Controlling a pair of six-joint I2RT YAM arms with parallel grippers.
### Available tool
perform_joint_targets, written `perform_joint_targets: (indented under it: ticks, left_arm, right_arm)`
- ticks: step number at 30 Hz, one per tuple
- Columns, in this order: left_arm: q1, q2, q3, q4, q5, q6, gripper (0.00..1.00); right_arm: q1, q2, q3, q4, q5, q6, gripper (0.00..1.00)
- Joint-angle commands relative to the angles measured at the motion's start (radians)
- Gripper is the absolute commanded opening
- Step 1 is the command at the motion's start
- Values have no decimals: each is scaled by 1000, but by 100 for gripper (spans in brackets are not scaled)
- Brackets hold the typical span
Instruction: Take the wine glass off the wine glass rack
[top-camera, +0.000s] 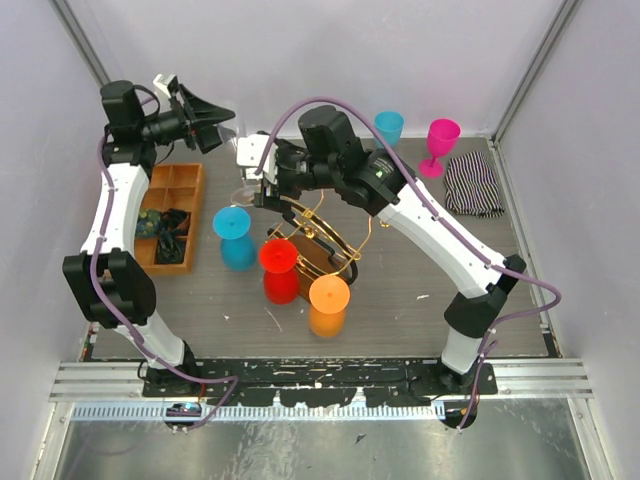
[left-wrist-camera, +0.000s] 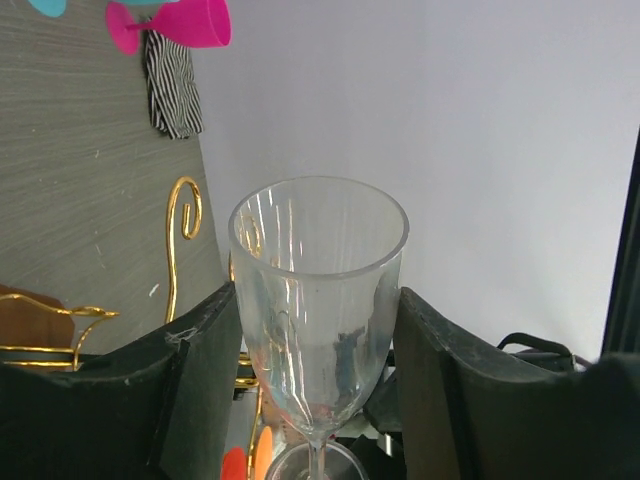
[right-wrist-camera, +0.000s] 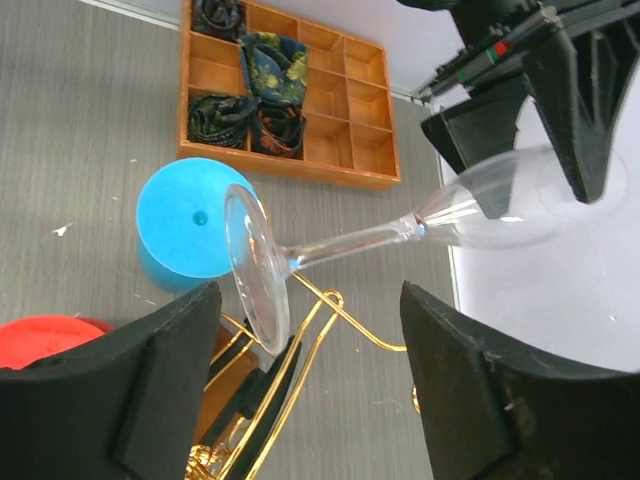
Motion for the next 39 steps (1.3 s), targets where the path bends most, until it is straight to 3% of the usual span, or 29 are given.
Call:
perform_joint_targets:
  ticks: [1, 7, 16, 23, 28, 33, 39]
  left_arm:
    - [29, -10, -35, 99, 37, -105, 56]
    - [106, -24, -67, 252, -19, -228, 53]
    - [183, 90, 63, 182, -163, -174, 49]
    - [182, 199, 330, -98, -340, 78, 56]
    - [166, 232, 423, -206, -517, 295, 57]
    - [100, 246, 413, -267, -722, 489, 58]
    - [-62, 277, 377, -277, -1010, 718, 62]
  right_arm:
    - [5, -80, -7, 87, 74, 40, 83]
    - [5, -169, -107, 181, 161, 62, 94]
    - [-2, -292, -218, 181, 335, 77, 95]
    - [-43, -338, -276, 161, 384, 60, 96]
    - [-120, -346, -290, 195, 327, 90, 95]
    - [-197, -338, -300, 257, 225, 142, 95]
    - [-215, -323, -320, 284, 210, 145, 95]
